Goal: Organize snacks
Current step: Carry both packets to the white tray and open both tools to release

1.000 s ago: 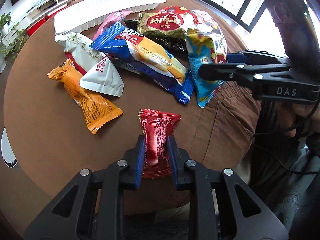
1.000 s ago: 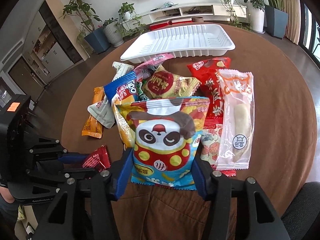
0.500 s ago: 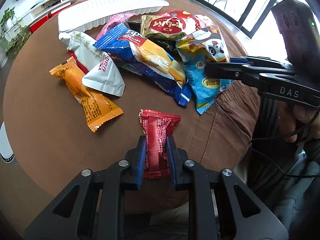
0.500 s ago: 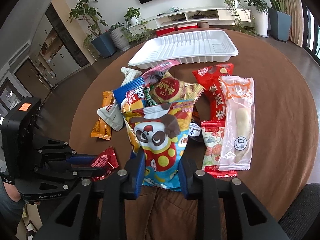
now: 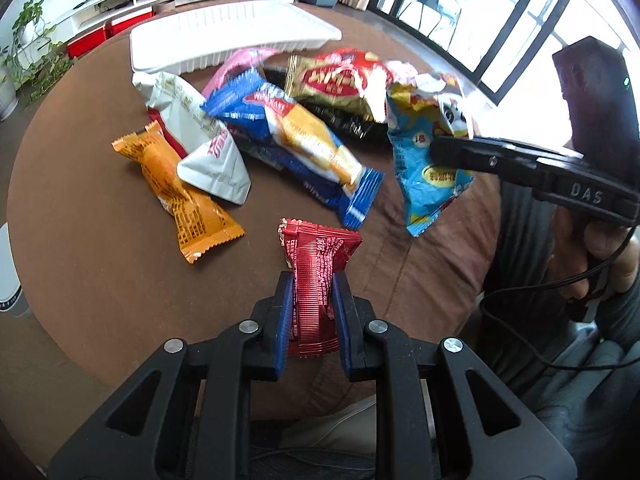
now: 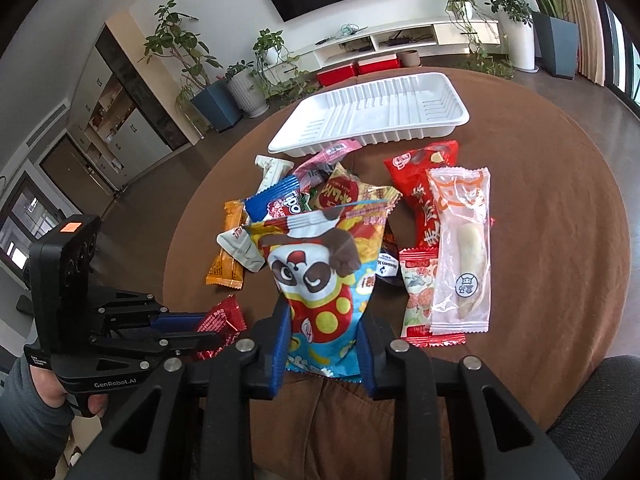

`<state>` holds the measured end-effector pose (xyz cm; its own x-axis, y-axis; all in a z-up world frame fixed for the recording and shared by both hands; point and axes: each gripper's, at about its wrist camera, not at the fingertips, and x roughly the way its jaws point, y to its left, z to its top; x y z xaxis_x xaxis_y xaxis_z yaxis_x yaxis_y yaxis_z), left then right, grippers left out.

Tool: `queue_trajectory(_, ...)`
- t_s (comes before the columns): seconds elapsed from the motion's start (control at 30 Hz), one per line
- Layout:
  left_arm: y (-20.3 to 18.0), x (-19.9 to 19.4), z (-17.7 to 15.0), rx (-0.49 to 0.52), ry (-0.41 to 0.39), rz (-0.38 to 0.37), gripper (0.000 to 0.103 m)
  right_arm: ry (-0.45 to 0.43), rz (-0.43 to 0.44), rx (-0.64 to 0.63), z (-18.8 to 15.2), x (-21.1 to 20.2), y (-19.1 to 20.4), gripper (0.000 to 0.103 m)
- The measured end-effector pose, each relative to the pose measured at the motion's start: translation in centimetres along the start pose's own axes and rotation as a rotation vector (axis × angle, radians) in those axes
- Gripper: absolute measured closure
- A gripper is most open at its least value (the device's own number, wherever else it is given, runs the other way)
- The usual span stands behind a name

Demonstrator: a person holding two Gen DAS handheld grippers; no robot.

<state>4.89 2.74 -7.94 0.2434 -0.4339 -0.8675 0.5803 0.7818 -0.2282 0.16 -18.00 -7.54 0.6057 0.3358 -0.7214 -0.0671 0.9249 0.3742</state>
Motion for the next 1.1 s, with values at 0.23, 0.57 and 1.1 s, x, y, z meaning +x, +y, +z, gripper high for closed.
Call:
queue_trajectory(0.23, 1.4, -2.8, 2.0, -0.074, -0.099, -0.044, 0.086, -0.033, 0.001, 0.032, 1.3, -1.5, -1.4, 0.072)
queue_trajectory(0.57, 6.5, -7.1, 8.6, -0.144, -0.242, -0.02, 0.086, -0.13, -0.079, 0.108, 6.9, -4.3, -7.6, 0.072)
queue_trajectory(1.1, 12.8, -1.5, 25.8, -0.171, -0.187, 0.051, 0.086, -0.018, -0.096, -0.036, 22.6, 4.8, -9.4, 0.072)
